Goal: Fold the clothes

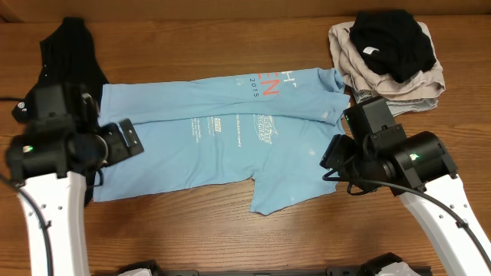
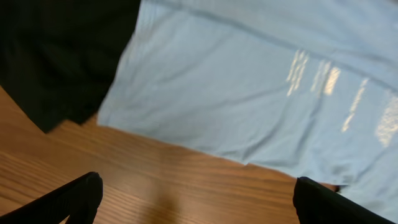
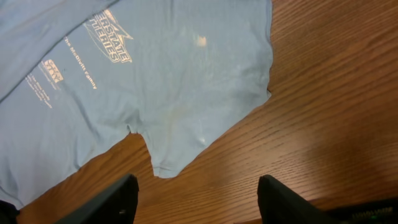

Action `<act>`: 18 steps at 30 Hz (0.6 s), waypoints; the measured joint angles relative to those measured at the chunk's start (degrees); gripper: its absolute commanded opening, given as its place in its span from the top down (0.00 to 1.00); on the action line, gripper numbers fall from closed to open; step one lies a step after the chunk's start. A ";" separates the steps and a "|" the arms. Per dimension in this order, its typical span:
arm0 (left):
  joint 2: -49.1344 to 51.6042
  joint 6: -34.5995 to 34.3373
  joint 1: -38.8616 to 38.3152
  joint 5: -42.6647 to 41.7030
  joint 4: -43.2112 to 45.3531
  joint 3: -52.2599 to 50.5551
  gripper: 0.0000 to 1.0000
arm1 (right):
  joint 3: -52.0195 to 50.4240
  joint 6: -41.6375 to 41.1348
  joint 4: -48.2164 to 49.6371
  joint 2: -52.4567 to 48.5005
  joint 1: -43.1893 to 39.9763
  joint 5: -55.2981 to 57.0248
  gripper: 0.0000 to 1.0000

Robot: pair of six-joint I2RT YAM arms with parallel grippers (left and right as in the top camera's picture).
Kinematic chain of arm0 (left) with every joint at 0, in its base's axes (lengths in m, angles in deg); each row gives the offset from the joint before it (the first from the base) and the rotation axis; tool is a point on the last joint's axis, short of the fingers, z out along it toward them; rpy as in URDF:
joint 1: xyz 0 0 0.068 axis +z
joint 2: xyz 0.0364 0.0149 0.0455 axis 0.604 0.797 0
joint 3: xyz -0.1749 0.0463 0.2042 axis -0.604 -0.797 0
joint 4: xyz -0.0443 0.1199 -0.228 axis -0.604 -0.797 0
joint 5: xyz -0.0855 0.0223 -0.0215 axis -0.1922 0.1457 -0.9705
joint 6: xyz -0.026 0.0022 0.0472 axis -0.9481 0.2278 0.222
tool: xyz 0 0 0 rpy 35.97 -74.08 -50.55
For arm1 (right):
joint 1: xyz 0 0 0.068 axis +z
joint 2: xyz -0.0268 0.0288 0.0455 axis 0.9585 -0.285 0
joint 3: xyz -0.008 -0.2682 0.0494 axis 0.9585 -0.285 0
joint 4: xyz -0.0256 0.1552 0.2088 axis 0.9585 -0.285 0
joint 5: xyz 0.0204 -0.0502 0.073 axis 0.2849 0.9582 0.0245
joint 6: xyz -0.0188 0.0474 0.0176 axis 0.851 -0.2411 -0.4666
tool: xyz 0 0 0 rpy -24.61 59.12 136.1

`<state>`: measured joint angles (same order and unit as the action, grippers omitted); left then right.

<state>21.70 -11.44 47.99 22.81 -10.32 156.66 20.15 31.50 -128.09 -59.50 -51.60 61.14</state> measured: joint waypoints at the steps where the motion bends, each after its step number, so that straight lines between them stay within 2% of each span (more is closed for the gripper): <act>1: 0.02 -0.48 0.00 0.00 0.76 -2.08 0.00 | -0.13 -0.20 0.17 0.00 0.02 0.04 0.02; 10: 0.02 -3.10 0.00 -0.02 6.99 -11.39 0.00 | -0.44 0.35 2.67 -0.17 0.00 1.33 0.00; 18: 0.02 -3.67 0.11 -0.26 9.29 -13.68 0.00 | -0.57 1.18 2.78 -2.86 0.00 2.34 0.00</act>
<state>21.72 -15.11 48.10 22.55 -1.03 142.98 19.58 32.68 -125.31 -62.36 -51.60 63.48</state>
